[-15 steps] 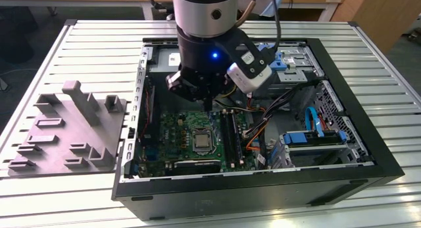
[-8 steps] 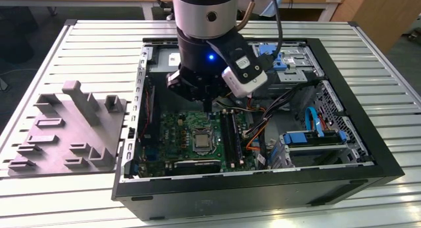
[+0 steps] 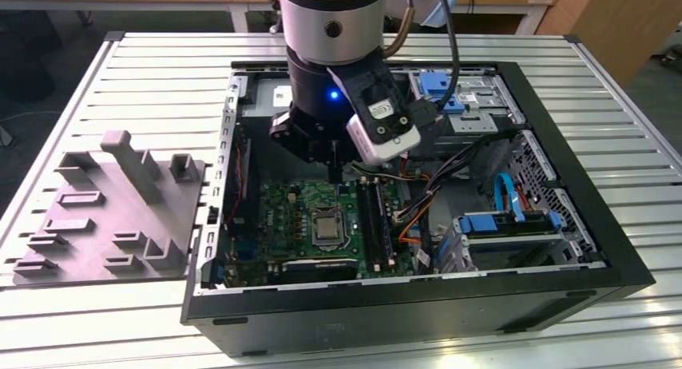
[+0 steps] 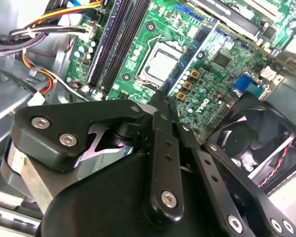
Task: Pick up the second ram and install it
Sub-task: 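Insert the second ram into the second slot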
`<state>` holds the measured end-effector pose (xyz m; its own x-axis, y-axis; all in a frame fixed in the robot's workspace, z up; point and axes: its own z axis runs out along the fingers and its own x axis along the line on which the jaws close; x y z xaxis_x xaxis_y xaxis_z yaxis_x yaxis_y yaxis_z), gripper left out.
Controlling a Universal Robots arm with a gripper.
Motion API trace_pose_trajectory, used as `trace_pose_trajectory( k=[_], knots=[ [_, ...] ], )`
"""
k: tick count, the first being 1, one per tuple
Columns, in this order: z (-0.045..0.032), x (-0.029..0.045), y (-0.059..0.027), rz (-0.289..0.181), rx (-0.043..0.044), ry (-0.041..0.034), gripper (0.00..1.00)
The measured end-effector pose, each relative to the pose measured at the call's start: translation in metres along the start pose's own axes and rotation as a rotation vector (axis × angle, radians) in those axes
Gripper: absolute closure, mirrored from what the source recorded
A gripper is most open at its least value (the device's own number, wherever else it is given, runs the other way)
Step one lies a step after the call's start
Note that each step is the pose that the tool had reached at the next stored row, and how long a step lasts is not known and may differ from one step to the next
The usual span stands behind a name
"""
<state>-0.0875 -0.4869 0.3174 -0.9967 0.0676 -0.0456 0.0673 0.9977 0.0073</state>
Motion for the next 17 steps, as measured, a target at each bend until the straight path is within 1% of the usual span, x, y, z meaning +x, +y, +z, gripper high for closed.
trace_pose_trajectory(
  k=[7, 12, 17],
  knots=[
    [0.0002, -0.0004, 0.0001, -0.001, -0.0003, -0.0001, 0.89],
    [0.0002, -0.0004, 0.0001, -0.028, -0.0015, 0.0001, 0.89],
    [0.0003, -0.0005, 0.0001, -0.029, -0.0016, 0.0002, 0.89]
  ],
)
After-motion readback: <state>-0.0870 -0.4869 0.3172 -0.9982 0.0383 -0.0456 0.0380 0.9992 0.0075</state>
